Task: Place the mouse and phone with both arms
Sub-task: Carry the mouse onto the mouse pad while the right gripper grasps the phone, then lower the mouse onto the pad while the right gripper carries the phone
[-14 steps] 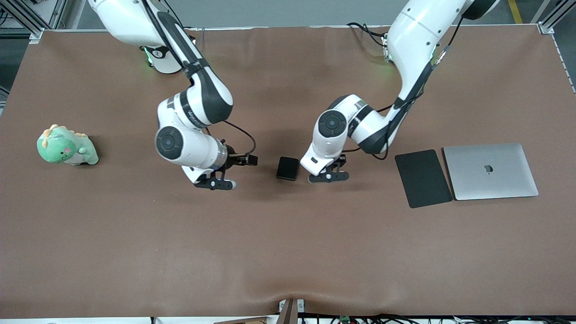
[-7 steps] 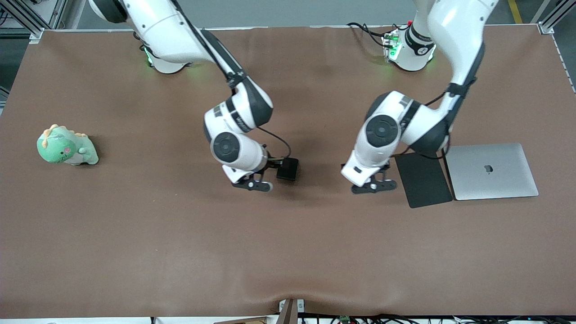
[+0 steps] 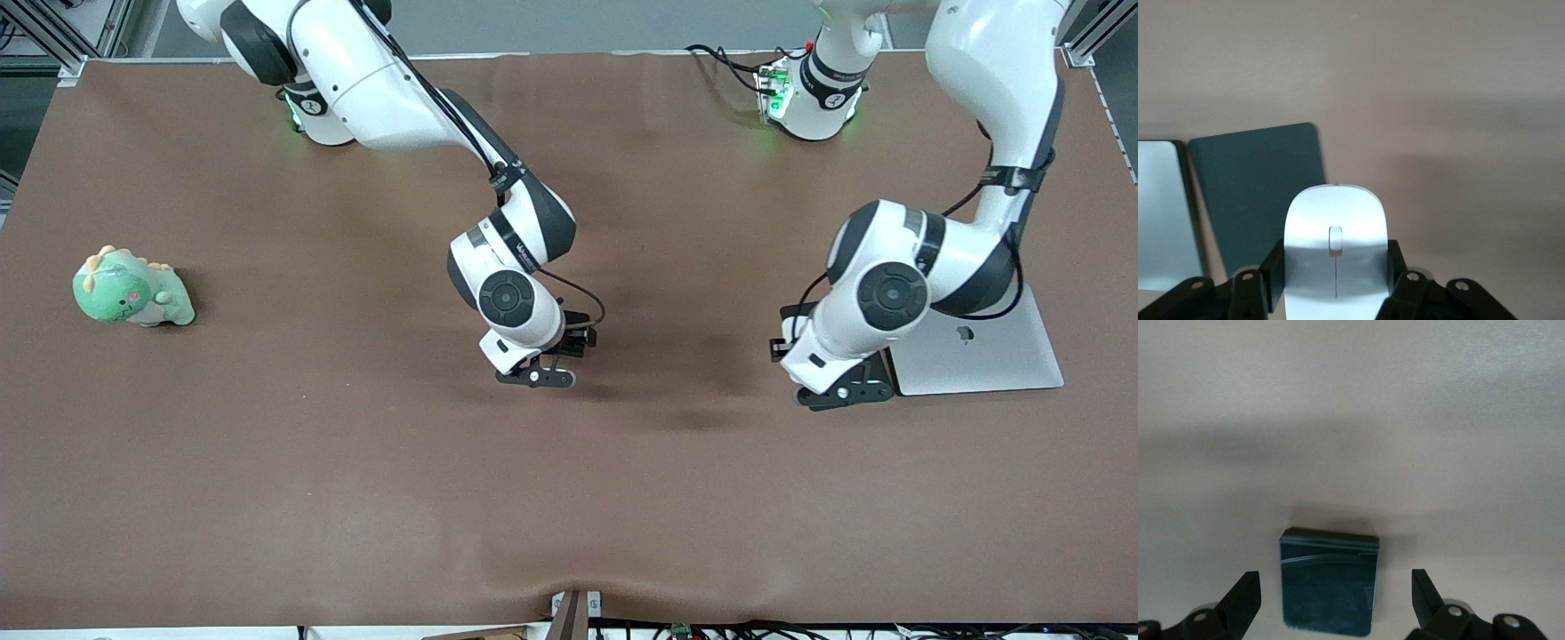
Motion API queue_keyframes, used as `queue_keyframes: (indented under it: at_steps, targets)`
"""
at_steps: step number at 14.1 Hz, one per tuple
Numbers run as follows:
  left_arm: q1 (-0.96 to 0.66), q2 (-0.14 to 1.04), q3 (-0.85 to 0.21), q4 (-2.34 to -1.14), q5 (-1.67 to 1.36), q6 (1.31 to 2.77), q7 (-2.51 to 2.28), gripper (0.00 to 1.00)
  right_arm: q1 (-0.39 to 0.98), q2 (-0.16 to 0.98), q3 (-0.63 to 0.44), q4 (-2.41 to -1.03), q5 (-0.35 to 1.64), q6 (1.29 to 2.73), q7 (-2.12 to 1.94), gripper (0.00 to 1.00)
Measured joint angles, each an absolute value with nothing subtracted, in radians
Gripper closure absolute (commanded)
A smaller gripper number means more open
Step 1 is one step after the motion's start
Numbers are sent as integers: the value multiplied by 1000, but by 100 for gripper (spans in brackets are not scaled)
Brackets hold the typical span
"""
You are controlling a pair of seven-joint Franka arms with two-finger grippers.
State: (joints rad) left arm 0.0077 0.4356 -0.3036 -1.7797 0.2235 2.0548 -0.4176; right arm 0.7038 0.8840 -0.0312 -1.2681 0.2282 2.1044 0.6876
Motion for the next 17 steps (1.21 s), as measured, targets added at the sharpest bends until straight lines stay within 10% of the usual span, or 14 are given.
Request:
queue_keyframes:
  at_steps: [17]
  targets:
    - [205,495,-306,-2005,224,2422,-226,44,737,937,-32,-1255,201,2150,775,0]
